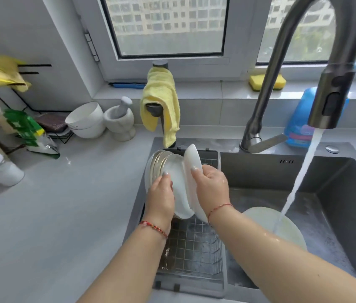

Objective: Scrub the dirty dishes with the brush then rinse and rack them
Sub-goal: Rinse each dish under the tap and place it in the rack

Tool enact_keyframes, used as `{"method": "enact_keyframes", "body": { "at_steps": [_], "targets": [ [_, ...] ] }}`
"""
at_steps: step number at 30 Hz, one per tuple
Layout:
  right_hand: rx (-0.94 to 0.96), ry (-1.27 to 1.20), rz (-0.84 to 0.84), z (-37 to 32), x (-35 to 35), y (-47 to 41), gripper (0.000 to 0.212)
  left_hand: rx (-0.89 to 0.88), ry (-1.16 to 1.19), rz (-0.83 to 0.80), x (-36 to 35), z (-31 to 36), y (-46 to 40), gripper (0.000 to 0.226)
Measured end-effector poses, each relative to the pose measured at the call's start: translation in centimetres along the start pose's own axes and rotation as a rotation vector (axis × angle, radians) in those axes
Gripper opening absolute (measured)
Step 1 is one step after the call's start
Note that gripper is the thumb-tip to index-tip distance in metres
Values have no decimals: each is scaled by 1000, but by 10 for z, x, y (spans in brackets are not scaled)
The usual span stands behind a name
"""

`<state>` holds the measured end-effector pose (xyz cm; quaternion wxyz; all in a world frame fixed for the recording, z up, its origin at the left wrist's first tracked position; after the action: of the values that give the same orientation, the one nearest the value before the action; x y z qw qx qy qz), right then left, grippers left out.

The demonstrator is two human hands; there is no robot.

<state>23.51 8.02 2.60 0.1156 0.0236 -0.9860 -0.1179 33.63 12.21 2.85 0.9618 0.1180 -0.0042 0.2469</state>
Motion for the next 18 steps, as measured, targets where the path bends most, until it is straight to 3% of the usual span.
{"method": "enact_keyframes", "body": {
  "at_steps": [2, 5, 12, 18],
  "targets": [
    [-15, 78, 8, 7, -17, -9, 39, -11, 16, -1, 7, -6, -6, 27],
    [-27, 171, 30, 14, -38, -18, 39, -27, 131, -27, 14, -10, -12, 45],
    [-62, 223, 99, 24, -71, -27, 44, -77, 226, -131, 26, -19, -23, 60],
    [-59, 292, 80, 25, -90, -35, 44, -121, 254, -23, 35, -28, -32, 43]
  ]
}}
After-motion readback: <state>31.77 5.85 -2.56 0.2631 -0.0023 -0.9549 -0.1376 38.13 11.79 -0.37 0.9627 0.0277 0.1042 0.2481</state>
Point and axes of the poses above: each hand's wrist, its own y-axis away from the middle knuckle, its own x-axis out of the back of the hand, z = x × y, the point moved 1 cm from there along -y, towards the middle knuckle, and after that the axes turned 7 degrees about -x, right-handed, at the moved point
